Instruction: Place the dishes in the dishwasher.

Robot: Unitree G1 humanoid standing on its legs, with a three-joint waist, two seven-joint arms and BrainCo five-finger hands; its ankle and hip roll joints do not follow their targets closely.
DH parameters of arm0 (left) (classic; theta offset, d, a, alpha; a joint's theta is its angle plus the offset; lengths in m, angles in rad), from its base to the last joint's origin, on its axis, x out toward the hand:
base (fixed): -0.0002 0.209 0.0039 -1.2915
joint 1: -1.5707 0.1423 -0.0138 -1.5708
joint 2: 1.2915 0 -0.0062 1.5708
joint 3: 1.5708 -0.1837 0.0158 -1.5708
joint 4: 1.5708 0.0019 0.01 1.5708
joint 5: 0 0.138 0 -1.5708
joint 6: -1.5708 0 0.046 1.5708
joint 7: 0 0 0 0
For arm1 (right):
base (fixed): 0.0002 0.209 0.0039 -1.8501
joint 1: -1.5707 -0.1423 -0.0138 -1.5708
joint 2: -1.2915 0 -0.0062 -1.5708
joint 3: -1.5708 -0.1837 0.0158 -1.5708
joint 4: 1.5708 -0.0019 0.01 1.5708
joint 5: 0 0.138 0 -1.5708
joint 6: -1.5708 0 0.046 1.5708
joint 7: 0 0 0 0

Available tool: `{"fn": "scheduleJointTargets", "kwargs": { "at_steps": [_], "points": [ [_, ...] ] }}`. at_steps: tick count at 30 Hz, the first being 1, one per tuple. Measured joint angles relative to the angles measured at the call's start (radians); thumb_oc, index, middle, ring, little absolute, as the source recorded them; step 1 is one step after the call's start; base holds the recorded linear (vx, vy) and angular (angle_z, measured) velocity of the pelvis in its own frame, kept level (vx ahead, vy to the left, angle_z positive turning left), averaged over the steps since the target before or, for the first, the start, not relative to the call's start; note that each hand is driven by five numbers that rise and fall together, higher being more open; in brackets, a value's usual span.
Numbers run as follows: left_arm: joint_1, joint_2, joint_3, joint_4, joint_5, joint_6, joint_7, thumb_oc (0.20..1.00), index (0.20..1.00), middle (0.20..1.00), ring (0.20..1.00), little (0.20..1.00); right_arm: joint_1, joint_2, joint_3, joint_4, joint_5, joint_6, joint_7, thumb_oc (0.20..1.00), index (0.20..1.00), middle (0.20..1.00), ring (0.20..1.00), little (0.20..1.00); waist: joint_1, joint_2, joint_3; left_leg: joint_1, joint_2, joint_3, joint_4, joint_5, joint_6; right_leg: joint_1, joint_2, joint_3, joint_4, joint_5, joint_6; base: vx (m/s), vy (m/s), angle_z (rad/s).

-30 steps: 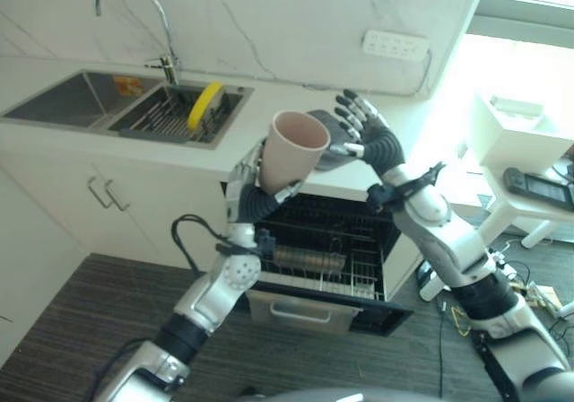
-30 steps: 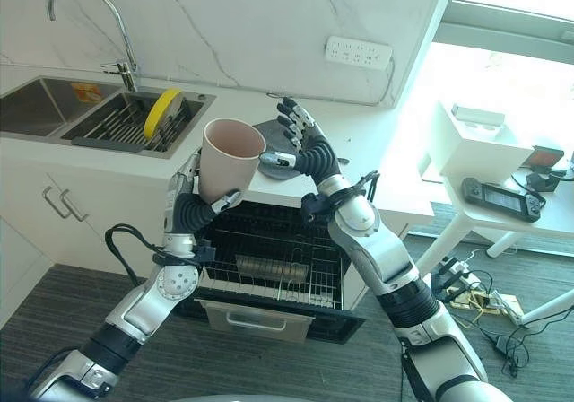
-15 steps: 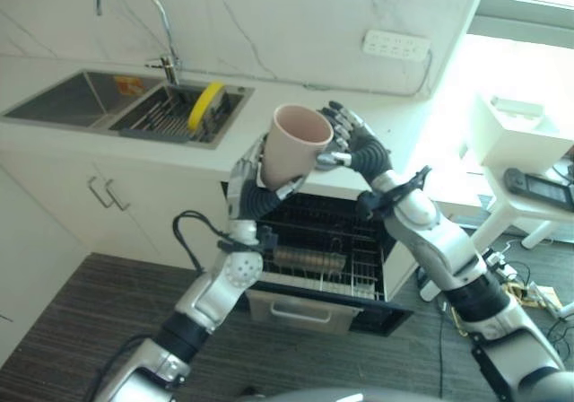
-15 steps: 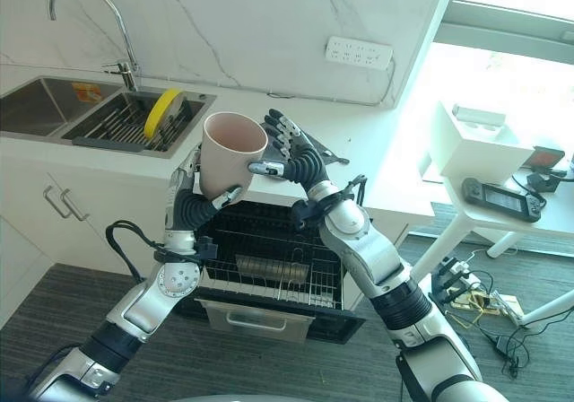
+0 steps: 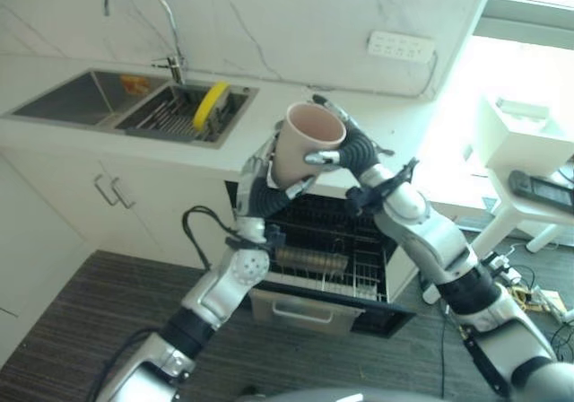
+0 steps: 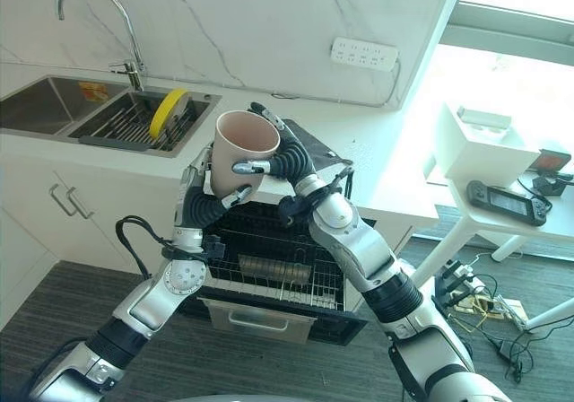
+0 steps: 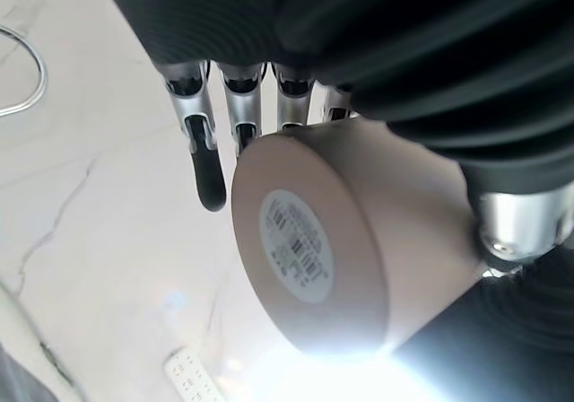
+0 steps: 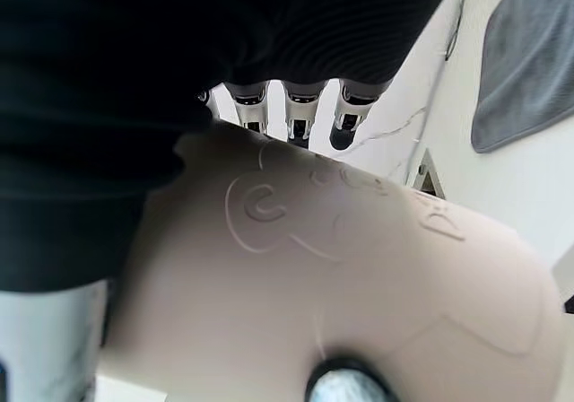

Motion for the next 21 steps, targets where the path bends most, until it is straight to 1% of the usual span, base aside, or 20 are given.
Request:
{"fn": "scheduleJointTargets", "kwargs": {
  "at_steps": [1, 2, 4, 7, 9, 11, 16, 18, 19, 20, 21],
  "points": [
    [-0.004, 0.001, 0.0, 0.0, 0.0, 0.0, -0.001, 0.2, 0.2, 0.2, 0.2, 0.2, -0.006, 0.005, 0.0, 0.001, 0.001, 0.0, -0.002, 1.0, 1.0, 1.0, 1.0, 1.0, 0.0, 0.001, 0.0, 0.0, 0.0, -0.001, 0.0, 0.0, -0.001, 0.0, 0.0, -0.001, 0.0, 0.0, 0.0, 0.0, 0.0, 0.0],
    [-0.009, 0.001, -0.001, 0.001, 0.0, 0.0, 0.0, 0.2, 0.2, 0.2, 0.2, 0.2, -0.018, 0.008, 0.0, 0.004, 0.001, 0.0, -0.003, 0.2, 0.2, 0.2, 0.2, 0.2, 0.001, 0.001, 0.0, 0.0, 0.0, -0.001, 0.0, 0.0, -0.001, 0.001, 0.0, -0.001, 0.0, 0.0, 0.0, 0.0, 0.0, 0.0],
    [-0.021, 0.002, 0.019, 0.004, -0.004, 0.002, 0.001, 0.2, 0.2, 0.2, 0.2, 0.2, -0.047, 0.016, 0.0, 0.013, 0.0, 0.0, -0.001, 0.2, 0.2, 0.2, 0.2, 0.2, 0.003, 0.003, -0.001, 0.002, -0.001, -0.002, 0.0, 0.0, -0.001, 0.006, 0.0, -0.004, 0.0, -0.001, 0.0, 0.0, 0.015, 0.05],
    [-0.026, 0.004, 0.031, 0.004, -0.004, 0.0, 0.0, 0.2, 0.2, 0.2, 0.2, 0.2, -0.074, 0.009, -0.001, 0.014, -0.004, 0.026, 0.008, 0.2, 0.2, 0.2, 0.2, 0.2, 0.028, 0.002, -0.001, 0.001, -0.003, -0.003, 0.001, 0.002, -0.004, 0.007, 0.001, -0.007, 0.005, -0.001, 0.0, 0.0, 0.005, 0.01],
    [-0.026, 0.009, 0.031, 0.004, -0.004, 0.002, 0.0, 0.2, 0.2, 0.2, 0.2, 0.2, -0.076, -0.003, 0.001, 0.014, -0.005, 0.035, 0.016, 0.2, 0.2, 0.2, 0.2, 0.2, 0.033, 0.001, -0.002, 0.001, -0.004, -0.003, 0.001, 0.003, -0.005, 0.008, 0.001, -0.008, 0.005, -0.001, 0.0, -0.01, 0.003, 0.02],
    [-0.025, 0.024, 0.028, 0.004, -0.004, 0.005, -0.001, 0.2, 0.2, 0.2, 0.2, 0.2, -0.076, -0.014, -0.001, 0.014, -0.012, 0.05, 0.037, 0.2, 0.2, 0.2, 0.2, 0.2, 0.033, 0.001, -0.002, 0.001, -0.004, -0.004, 0.002, 0.003, -0.005, 0.008, 0.001, -0.008, 0.005, -0.001, 0.0, 0.0, 0.0, 0.0],
    [-0.025, 0.024, 0.027, 0.004, -0.004, 0.005, -0.002, 0.2, 0.2, 0.2, 0.2, 0.2, -0.076, -0.023, -0.003, 0.014, -0.043, 0.049, 0.056, 0.2, 0.2, 0.2, 0.2, 0.2, 0.032, 0.0, -0.003, 0.001, -0.004, -0.005, 0.006, 0.004, -0.005, 0.008, 0.001, -0.008, 0.005, 0.0, 0.0, 0.0, 0.0, 0.0],
    [-0.025, 0.023, 0.025, 0.004, -0.024, 0.005, -0.019, 0.2, 0.2, 0.2, 0.2, 0.2, -0.076, -0.03, -0.002, 0.013, -0.061, 0.051, 0.066, 0.2, 0.2, 0.2, 0.2, 0.2, 0.032, -0.001, -0.004, 0.001, -0.004, -0.005, 0.006, 0.004, -0.005, 0.009, 0.001, -0.009, 0.005, 0.0, 0.0, 0.0, 0.0, 0.0],
    [-0.025, 0.023, 0.022, 0.004, -0.044, 0.005, -0.032, 0.755, 0.755, 0.755, 0.755, 0.755, -0.076, -0.031, -0.002, 0.014, -0.064, 0.054, 0.067, 0.2, 0.2, 0.2, 0.2, 0.2, 0.031, -0.001, -0.004, 0.001, -0.004, -0.005, 0.006, 0.004, -0.005, 0.009, 0.002, -0.009, 0.005, 0.0, 0.0, 0.0, 0.0, 0.0],
    [-0.023, 0.023, 0.018, 0.004, -0.061, 0.006, -0.043, 1.0, 1.0, 1.0, 1.0, 1.0, -0.075, -0.033, -0.002, 0.014, -0.076, 0.06, 0.071, 0.2, 0.2, 0.2, 0.2, 0.2, 0.031, -0.001, -0.004, 0.001, -0.004, -0.005, 0.005, 0.004, -0.005, 0.008, 0.001, -0.009, 0.005, 0.0, 0.0, 0.0, 0.0, 0.0],
    [-0.021, 0.02, 0.016, 0.004, -0.084, 0.007, -0.059, 1.0, 1.0, 1.0, 1.0, 1.0, -0.075, -0.038, 0.001, 0.014, -0.085, 0.064, 0.08, 0.2, 0.2, 0.2, 0.2, 0.2, 0.03, -0.001, -0.004, 0.001, -0.004, -0.004, 0.005, 0.004, -0.005, 0.009, 0.001, -0.009, 0.005, -0.001, 0.0, 0.0, 0.0, 0.0]
  ]
}}
